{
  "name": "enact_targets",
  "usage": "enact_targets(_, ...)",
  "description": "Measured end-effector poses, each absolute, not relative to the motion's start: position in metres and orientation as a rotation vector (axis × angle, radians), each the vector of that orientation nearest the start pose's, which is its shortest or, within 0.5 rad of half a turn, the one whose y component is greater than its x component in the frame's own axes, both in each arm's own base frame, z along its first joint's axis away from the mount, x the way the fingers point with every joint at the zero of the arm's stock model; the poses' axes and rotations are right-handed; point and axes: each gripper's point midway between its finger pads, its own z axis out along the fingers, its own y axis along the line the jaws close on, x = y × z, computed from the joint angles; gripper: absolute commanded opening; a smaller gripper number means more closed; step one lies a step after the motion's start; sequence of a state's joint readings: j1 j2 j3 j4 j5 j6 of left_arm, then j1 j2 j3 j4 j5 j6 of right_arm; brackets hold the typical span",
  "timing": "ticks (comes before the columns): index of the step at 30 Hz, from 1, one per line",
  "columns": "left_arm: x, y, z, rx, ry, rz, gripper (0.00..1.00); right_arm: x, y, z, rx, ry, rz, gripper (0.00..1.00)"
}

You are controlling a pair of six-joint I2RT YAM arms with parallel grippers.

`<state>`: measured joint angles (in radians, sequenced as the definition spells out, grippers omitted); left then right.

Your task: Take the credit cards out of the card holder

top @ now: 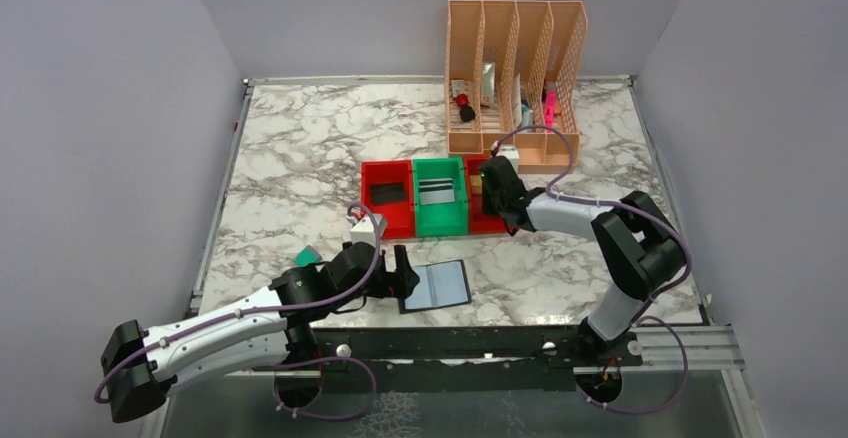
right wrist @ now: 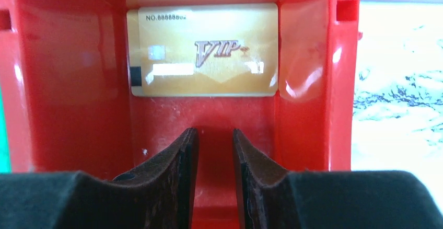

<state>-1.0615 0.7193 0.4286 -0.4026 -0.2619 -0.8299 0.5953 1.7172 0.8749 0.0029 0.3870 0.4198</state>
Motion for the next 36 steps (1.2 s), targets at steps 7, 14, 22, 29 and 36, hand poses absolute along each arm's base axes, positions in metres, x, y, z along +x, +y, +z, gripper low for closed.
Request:
enact_targets(7,0.135,-0.21,0.097,0.119,2.321,-0.733,0.97,0.338,0.189,0.036,-0.123,2.378,0.131,0.43)
enact_targets(14,0.134,-0.212,0.098,0.121,2.32,-0.746,0.92,0.327,0.2,0.088,-0.161,2.304,0.283,0.54)
enact_targets(22,0.13,-0.22,0.076,0.151,2.373,-0.747,0.78,0.263,0.22,0.126,-0.201,2.199,0.714,0.56)
enact_targets(29,0.129,-0.227,0.058,0.176,2.431,-0.713,0.71,0.183,0.243,0.069,-0.276,2.391,1.019,0.5)
enact_targets(36,0.128,-0.228,0.049,0.173,2.463,-0.696,0.63,0.145,0.273,0.054,-0.413,2.461,1.119,0.45)
